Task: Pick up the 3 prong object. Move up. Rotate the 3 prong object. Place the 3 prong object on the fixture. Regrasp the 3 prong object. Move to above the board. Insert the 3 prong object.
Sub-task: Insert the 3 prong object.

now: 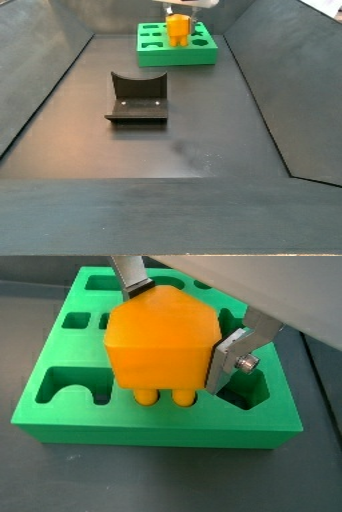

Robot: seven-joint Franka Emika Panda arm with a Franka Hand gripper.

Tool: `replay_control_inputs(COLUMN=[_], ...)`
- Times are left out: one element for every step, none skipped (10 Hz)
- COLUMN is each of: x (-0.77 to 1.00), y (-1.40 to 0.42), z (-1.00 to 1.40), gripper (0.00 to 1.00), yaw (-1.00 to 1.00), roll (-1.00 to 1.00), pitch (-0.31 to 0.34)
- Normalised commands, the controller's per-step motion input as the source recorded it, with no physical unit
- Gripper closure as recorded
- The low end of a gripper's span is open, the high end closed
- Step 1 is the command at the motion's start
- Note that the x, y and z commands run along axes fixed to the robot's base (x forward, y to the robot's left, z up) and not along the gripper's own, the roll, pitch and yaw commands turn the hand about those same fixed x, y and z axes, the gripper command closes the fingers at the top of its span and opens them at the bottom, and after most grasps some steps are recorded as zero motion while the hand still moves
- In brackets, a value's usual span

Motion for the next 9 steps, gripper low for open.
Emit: replay_control_inputs(x=[0.23,0.15,0.04,0.00,0.00,0.05,0.00,0.00,0.00], y=[0.00,0.00,0.00,0.00,0.00,0.02,0.08,0.15,0.00], z=[-0.38,-0.25,-0.23,-0.26,-0.25,-0.31,-0.35,-0.29,-0.02], gripper=[1.00,1.00,1.00,1.00,1.00,1.00,1.00,1.00,1.00], yaw=[-0.14,-0.14,-0.11,-0.07,-0.07,-0.10,-0.09,-0.04,0.00], roll=[0.00,0.00,0.00,0.00,0.00,-0.01,-0.10,-0.25,-0.01], pitch=[0.031,0.039,0.000,0.000,0.000,0.000,0.000,-0.083,0.000])
